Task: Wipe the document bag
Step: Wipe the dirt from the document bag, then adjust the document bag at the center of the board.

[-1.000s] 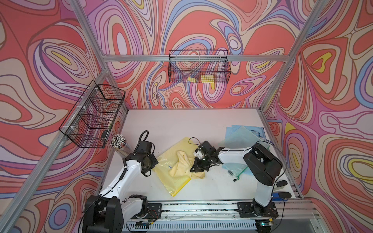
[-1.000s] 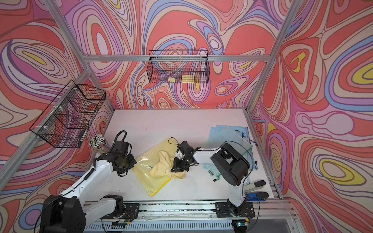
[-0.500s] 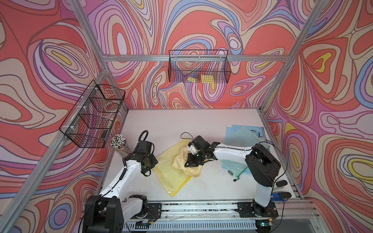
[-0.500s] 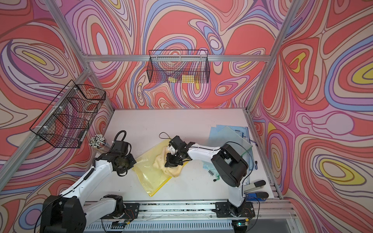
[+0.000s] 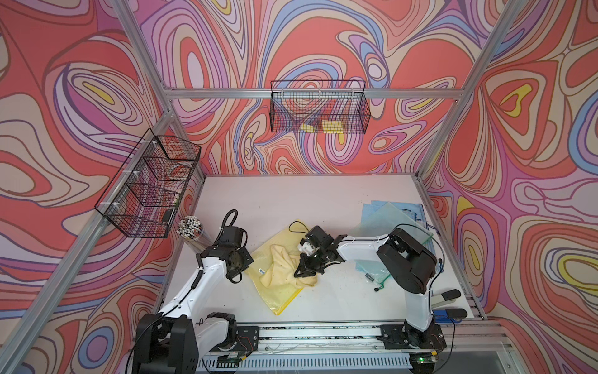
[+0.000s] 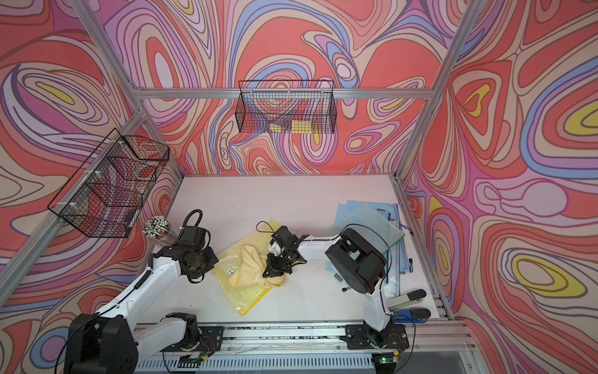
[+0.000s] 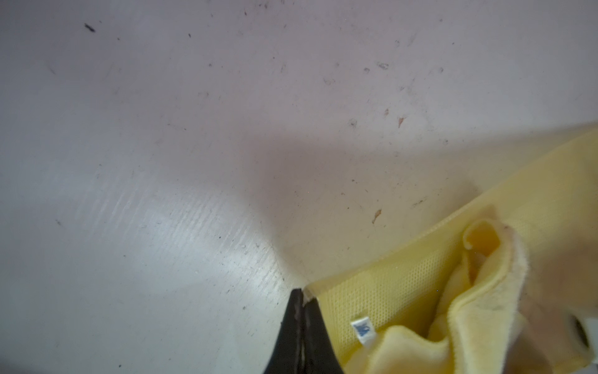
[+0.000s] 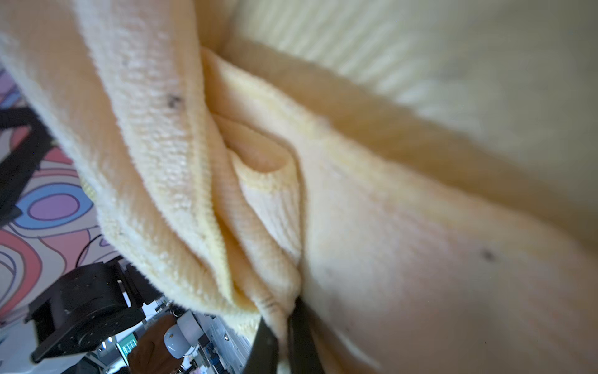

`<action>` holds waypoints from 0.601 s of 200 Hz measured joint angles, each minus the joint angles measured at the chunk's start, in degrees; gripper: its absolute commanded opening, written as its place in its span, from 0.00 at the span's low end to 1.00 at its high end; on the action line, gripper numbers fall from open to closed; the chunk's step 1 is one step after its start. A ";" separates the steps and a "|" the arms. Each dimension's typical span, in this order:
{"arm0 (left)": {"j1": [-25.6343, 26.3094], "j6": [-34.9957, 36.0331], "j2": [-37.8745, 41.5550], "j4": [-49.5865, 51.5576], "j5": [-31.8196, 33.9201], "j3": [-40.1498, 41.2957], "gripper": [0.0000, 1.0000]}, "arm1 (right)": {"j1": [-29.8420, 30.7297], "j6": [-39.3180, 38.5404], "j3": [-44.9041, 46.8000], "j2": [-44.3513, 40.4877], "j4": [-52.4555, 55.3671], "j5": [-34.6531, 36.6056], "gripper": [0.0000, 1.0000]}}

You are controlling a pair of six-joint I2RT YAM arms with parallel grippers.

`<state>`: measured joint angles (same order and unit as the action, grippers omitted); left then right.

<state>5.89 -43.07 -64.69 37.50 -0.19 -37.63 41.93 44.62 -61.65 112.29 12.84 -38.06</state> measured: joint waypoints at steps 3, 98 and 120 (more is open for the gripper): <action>0.00 0.02 0.00 -0.02 0.00 0.00 0.00 | -1.57 -0.26 0.83 -0.63 0.11 -0.13 0.00; -2.47 1.16 2.03 3.54 0.81 -5.77 0.00 | -28.24 -8.13 6.14 -13.11 11.58 3.10 0.00; -4.44 2.03 3.56 6.47 2.23 -10.21 0.00 | -27.96 -8.17 6.10 -17.75 12.90 3.13 0.00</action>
<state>1.45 -41.04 -61.12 43.97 2.04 -47.83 13.98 36.45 -55.55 94.54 25.74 -34.94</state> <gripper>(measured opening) 0.050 0.052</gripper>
